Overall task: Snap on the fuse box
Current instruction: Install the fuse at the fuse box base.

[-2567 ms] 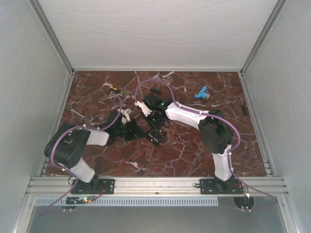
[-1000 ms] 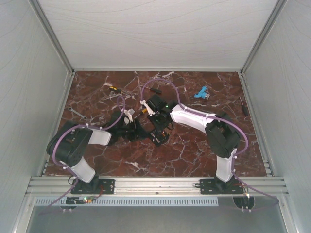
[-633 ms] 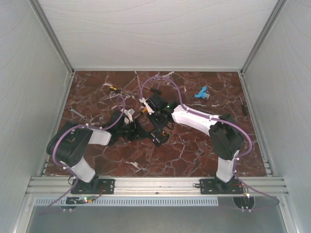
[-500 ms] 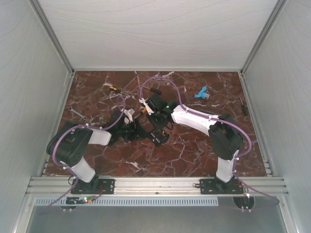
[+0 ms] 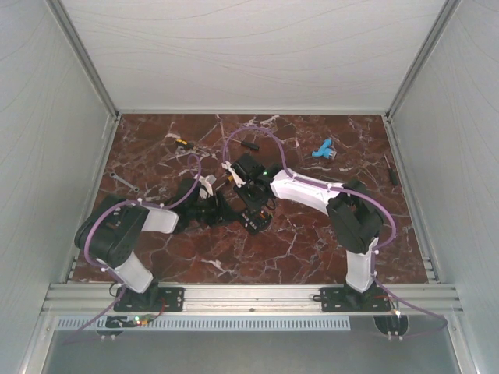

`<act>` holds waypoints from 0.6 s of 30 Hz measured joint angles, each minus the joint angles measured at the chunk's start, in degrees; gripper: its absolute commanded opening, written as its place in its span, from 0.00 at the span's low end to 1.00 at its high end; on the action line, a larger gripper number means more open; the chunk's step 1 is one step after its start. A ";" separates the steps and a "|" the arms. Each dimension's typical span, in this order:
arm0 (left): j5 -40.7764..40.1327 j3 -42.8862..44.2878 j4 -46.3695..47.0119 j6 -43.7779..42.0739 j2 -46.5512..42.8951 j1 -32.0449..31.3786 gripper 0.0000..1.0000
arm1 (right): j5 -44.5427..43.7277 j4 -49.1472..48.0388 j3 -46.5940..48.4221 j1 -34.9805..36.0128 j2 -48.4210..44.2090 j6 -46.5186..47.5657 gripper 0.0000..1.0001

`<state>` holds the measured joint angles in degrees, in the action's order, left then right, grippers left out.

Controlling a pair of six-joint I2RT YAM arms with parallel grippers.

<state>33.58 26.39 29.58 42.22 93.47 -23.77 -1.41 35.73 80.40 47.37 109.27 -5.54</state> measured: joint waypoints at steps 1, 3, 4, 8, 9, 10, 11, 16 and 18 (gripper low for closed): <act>0.00 0.00 0.00 0.00 0.00 0.00 0.46 | -0.02 -0.02 0.04 0.02 0.02 0.00 0.15; 0.00 0.00 0.00 0.00 0.00 0.00 0.46 | -0.04 -0.04 0.04 0.04 0.11 -0.02 0.13; 0.00 0.00 0.00 0.00 0.00 0.00 0.46 | -0.09 -0.04 0.04 0.04 0.20 -0.02 0.13; 0.00 0.00 0.00 0.00 0.00 -0.02 0.46 | -0.35 -0.04 0.04 0.11 0.59 -0.26 0.10; -0.02 0.00 0.00 0.00 0.00 -0.02 0.46 | -0.37 -0.02 0.04 0.13 0.68 -0.31 0.09; -0.02 0.00 0.00 0.00 0.00 -0.02 0.46 | -0.35 -0.02 0.04 0.13 0.76 -0.35 0.08; -0.02 0.00 0.00 0.00 0.00 -0.02 0.46 | -0.37 -0.02 0.04 0.15 0.76 -0.37 0.07; -0.02 0.00 -0.02 0.00 0.00 -0.02 0.46 | -0.48 -0.02 0.04 0.15 0.76 -0.42 0.00; 0.00 0.00 -0.02 0.00 0.00 -0.02 0.46 | -0.48 -0.02 0.04 0.13 0.76 -0.46 0.00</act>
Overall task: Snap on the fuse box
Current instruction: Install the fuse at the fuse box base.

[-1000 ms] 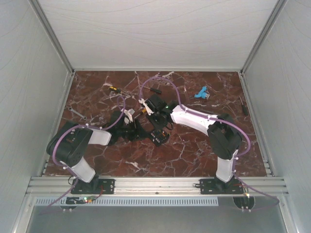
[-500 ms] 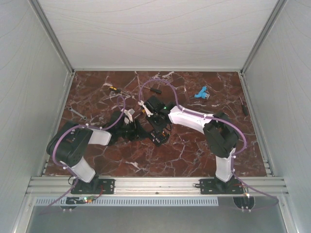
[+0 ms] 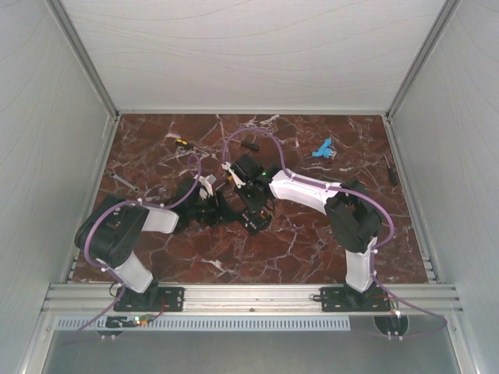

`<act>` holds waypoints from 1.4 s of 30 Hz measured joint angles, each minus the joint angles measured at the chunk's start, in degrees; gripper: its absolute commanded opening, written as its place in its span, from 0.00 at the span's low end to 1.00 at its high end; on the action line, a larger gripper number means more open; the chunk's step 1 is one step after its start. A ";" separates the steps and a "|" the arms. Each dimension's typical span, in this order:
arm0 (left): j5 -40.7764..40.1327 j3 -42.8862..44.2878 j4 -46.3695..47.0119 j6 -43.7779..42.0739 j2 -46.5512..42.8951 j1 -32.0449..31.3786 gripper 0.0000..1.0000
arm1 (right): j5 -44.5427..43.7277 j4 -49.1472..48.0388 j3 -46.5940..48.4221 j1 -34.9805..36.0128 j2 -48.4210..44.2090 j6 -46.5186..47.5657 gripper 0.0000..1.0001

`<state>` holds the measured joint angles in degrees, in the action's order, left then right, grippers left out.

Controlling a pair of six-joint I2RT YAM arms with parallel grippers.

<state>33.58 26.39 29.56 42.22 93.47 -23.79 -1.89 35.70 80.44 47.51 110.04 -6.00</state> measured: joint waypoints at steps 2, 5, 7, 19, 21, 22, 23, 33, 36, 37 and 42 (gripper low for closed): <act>-0.02 0.00 0.00 0.00 0.00 0.00 0.46 | 0.13 0.00 0.00 -0.11 0.00 -0.20 0.00; -0.02 0.00 0.00 0.00 0.00 0.00 0.46 | 0.74 0.00 -0.02 -0.70 0.00 -0.81 0.00; -0.02 0.00 0.00 0.00 0.00 0.00 0.46 | 1.40 -0.02 -0.11 -1.07 0.00 -1.07 0.00; -0.07 0.00 0.00 0.00 0.00 -0.02 0.46 | 2.91 -1.09 -2.05 -1.95 -1.31 -2.73 0.00; -0.07 0.00 0.00 0.00 0.00 -0.02 0.46 | 2.91 -1.14 -2.23 -2.12 -1.44 -2.91 0.00; -0.09 0.00 -0.02 0.00 0.00 -0.02 0.46 | 2.91 -1.14 -2.36 -2.23 -1.53 -2.95 0.00; -0.09 0.00 0.00 0.00 0.00 -0.02 0.46 | 2.93 -1.14 -2.49 -2.32 -1.64 -2.97 0.00; -0.11 0.00 0.02 0.02 0.00 -0.72 0.46 | 3.69 -2.08 -3.61 -3.26 -2.23 -4.39 0.06; -0.11 0.00 0.04 0.11 0.00 -0.92 0.46 | 3.91 -2.45 -4.07 -3.61 -2.54 -4.44 0.07; -0.13 0.00 0.07 0.20 0.00 -0.98 0.46 | 4.07 -2.54 -4.15 -3.67 -2.60 -4.44 0.08; -0.22 0.00 0.33 0.50 0.00 -1.22 0.46 | 4.11 -2.58 -4.33 -3.69 -2.78 -4.42 0.11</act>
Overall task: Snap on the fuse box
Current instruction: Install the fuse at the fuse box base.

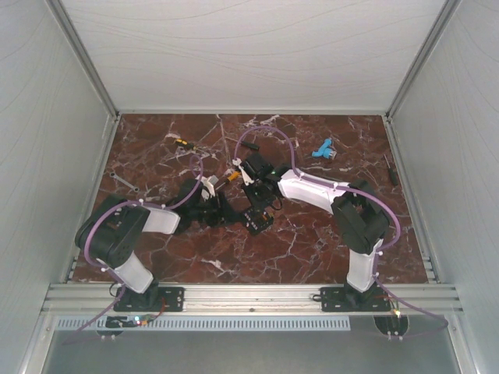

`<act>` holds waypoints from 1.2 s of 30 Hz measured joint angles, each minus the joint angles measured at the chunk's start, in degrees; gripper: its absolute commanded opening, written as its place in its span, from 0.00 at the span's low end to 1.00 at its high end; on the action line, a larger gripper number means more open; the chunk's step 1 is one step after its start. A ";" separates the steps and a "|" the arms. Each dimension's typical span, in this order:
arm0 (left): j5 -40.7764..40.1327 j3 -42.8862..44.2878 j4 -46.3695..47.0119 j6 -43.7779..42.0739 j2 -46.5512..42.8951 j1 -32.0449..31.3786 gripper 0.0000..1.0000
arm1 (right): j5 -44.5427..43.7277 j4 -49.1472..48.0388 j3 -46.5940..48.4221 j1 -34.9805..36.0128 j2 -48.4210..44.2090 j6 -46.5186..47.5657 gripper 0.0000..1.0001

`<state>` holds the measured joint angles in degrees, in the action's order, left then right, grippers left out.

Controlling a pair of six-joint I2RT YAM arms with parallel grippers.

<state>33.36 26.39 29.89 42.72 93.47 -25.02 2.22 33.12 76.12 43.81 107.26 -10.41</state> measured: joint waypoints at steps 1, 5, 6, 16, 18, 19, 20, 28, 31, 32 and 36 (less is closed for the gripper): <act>-0.04 0.00 0.13 0.11 0.00 -0.07 0.46 | 0.00 0.00 0.00 0.00 0.00 0.00 0.11; -0.20 0.00 0.22 0.46 0.00 -0.31 0.46 | -0.04 0.00 0.00 0.00 -0.02 0.00 0.14; -0.24 0.00 0.22 0.55 0.00 -0.33 0.46 | -0.07 0.00 -0.02 0.02 -0.02 0.00 0.15; -0.68 0.00 0.20 0.81 0.00 -0.61 0.46 | -1.90 0.07 0.15 0.94 -0.02 0.02 0.17; -0.85 0.00 0.20 0.81 -0.04 -0.66 0.46 | -2.45 0.09 0.33 1.20 -0.02 0.02 0.17; -0.98 0.00 0.20 0.81 -0.09 -0.66 0.46 | -2.73 0.09 0.46 1.36 -0.02 0.02 0.17; -1.07 0.00 0.22 0.81 -0.15 -0.66 0.46 | -2.99 0.09 0.52 1.46 -0.02 0.02 0.17; -1.38 0.00 0.22 0.83 -0.20 -0.66 0.46 | -6.54 0.28 1.03 2.36 0.09 0.00 0.15; -1.42 0.00 0.22 0.85 -0.20 -0.66 0.47 | -7.43 0.55 1.66 2.91 0.57 0.00 0.14; -1.42 0.00 0.22 0.85 -0.20 -0.66 0.46 | -7.56 0.55 1.77 3.06 0.72 0.00 0.14; -1.42 0.00 0.22 0.85 -0.20 -0.66 0.47 | -7.82 0.72 1.88 3.54 1.05 0.00 0.13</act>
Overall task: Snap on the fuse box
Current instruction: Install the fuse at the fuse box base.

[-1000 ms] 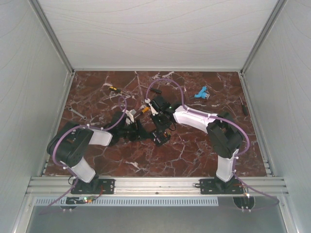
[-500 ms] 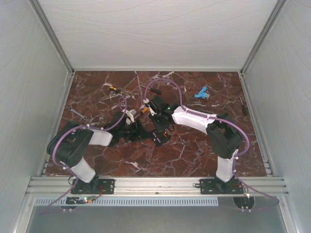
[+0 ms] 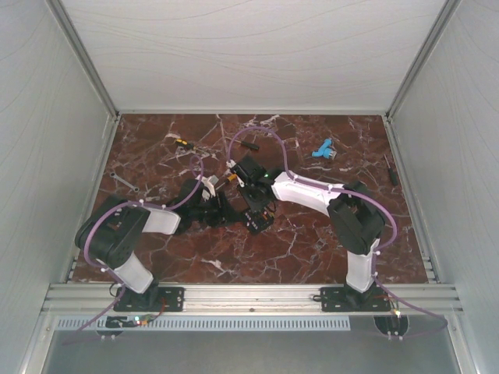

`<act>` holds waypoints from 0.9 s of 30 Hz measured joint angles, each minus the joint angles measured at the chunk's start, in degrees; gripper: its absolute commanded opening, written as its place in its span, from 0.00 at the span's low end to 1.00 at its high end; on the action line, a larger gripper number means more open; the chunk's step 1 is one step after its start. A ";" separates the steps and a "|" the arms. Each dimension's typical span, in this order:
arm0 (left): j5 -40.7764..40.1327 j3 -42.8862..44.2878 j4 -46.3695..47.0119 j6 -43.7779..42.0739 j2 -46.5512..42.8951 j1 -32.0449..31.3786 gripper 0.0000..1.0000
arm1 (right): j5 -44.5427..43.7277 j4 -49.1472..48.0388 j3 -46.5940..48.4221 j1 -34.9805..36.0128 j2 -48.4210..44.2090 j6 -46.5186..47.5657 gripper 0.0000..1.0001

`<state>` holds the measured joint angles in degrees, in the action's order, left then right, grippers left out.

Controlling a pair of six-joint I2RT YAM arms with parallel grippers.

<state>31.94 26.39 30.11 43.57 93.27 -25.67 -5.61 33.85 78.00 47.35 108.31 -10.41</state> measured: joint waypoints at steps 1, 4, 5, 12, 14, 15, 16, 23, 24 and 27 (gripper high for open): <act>0.00 0.00 0.00 -0.02 0.00 0.00 0.47 | -0.04 0.04 0.09 0.11 0.11 0.00 0.13; 0.00 0.00 -0.02 0.00 -0.02 -0.02 0.47 | -0.26 0.20 0.24 0.37 0.35 0.00 0.11; 0.00 0.00 -0.02 0.00 -0.02 -0.02 0.47 | -0.37 0.26 0.24 0.39 0.37 0.00 0.10; -0.02 0.00 0.00 0.00 -0.02 -0.17 0.47 | -1.09 0.42 0.24 0.48 0.39 -0.02 0.07; -0.02 0.00 0.00 0.00 -0.02 -0.28 0.47 | -1.16 0.42 0.24 0.50 0.50 -0.02 0.05; -0.02 0.00 -0.02 0.00 -0.02 -0.35 0.47 | -1.20 0.42 0.24 0.50 0.55 -0.02 0.03; -0.02 0.00 -0.02 0.00 -0.02 -0.37 0.47 | -1.25 0.42 0.24 0.50 0.55 -0.04 0.02; -0.09 0.00 -0.02 0.02 -0.02 -0.37 0.47 | -1.11 0.37 0.20 0.50 0.55 -0.85 0.00; -0.09 0.00 -0.02 0.02 -0.02 -0.37 0.47 | -1.01 0.35 0.20 0.48 0.52 -1.03 0.00; -0.24 0.00 -0.02 0.07 -0.02 -0.39 0.47 | -0.35 -0.02 -0.20 0.26 0.26 -1.51 0.00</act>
<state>31.70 26.39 30.09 43.64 93.25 -26.06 -5.96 33.82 77.80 47.62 108.57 -11.92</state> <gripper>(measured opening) 0.468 0.025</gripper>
